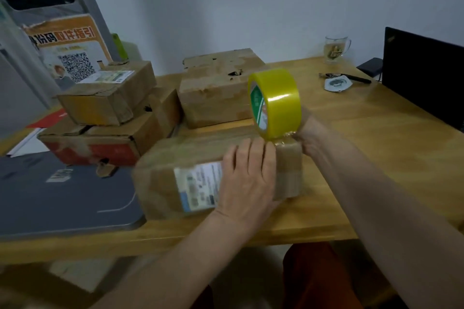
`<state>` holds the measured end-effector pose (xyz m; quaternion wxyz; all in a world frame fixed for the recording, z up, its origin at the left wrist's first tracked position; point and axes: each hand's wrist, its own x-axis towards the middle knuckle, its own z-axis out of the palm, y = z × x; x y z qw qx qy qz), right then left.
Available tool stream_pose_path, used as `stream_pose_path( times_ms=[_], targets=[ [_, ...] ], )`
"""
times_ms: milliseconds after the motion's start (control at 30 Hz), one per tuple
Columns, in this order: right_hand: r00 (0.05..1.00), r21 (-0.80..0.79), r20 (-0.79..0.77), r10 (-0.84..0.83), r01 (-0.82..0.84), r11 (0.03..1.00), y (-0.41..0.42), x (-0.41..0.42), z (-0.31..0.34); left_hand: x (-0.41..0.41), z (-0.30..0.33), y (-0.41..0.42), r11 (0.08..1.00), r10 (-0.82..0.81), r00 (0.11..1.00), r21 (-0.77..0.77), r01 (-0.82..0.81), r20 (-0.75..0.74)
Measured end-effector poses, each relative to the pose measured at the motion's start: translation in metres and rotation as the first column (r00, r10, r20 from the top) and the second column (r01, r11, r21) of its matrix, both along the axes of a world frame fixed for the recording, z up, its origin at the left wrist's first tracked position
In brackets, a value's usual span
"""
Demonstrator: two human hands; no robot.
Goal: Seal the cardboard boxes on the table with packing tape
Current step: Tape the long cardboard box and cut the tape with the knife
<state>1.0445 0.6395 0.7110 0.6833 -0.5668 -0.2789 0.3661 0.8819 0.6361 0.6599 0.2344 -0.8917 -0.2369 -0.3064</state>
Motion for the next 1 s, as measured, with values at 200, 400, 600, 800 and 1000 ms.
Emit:
stream_pose_path(
  times_ms=[200, 400, 600, 800, 1000],
  targets=[
    [0.982, 0.032, -0.132, 0.138, -0.135, 0.99, -0.005, 0.001, -0.014, 0.003, 0.032, 0.016, 0.868, -0.088, 0.996, -0.492, 0.063, -0.028],
    [0.907, -0.01, 0.203, 0.37, -0.375, 0.927, 0.003, 0.013, -0.017, 0.02, 0.056, 0.073, 0.473, -0.192, 0.979, -0.88, 0.038, -0.061],
    [0.93, 0.114, 0.367, 0.011, -0.056, 0.992, 0.021, 0.025, -0.014, 0.02, 0.038, 0.076, 0.527, -0.288, 0.95, -0.848, 0.055, -0.117],
    [0.95, 0.161, 0.302, 0.084, -0.138, 0.977, 0.033, 0.025, -0.007, 0.028, 0.055, 0.085, -0.013, -0.212, 0.896, -0.918, 0.396, 0.389],
    [0.862, 0.076, 0.362, 0.354, -0.406, 0.911, 0.047, 0.036, 0.01, 0.041, 0.044, 0.083, -0.106, 0.0, 0.766, -0.762, 0.639, 0.643]
  ],
)
